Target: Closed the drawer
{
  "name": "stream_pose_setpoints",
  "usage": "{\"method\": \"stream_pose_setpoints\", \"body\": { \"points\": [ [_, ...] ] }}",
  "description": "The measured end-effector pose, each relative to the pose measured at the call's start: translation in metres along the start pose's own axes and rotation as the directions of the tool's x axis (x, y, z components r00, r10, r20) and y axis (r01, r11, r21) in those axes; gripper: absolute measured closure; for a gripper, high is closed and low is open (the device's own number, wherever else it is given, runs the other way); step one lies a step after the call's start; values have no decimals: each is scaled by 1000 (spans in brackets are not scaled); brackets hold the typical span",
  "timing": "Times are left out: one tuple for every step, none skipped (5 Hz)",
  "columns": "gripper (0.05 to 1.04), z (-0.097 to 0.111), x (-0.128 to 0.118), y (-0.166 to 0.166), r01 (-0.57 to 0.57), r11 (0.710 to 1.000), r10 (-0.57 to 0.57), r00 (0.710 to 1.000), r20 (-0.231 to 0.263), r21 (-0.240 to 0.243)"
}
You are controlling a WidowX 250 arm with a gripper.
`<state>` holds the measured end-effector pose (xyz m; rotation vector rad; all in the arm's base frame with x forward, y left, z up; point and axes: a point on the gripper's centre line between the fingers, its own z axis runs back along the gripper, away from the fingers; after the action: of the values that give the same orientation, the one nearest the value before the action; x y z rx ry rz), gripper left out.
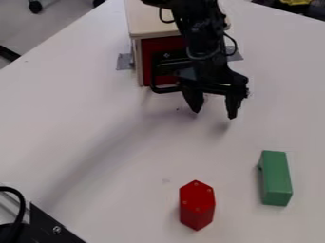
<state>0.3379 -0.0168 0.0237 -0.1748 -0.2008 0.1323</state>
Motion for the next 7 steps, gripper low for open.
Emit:
{"method": "stream_pose_setpoints", "body": {
  "points": [
    [84,10,-5,6,-13,1000,12,999,-47,-26],
    [84,32,-10,17,-29,998,24,996,-90,-50],
    [84,49,-9,28,-23,999,19,991,-129,-27],
    [84,58,-10,40,-23,999,26,988,-154,25],
    [84,73,-8,47,-13,998,23,987,-159,67],
    [84,76,-9,53,-6,994,24,987,-159,113],
    [84,82,-10,54,-1,991,21,988,-152,134]
  ]
}}
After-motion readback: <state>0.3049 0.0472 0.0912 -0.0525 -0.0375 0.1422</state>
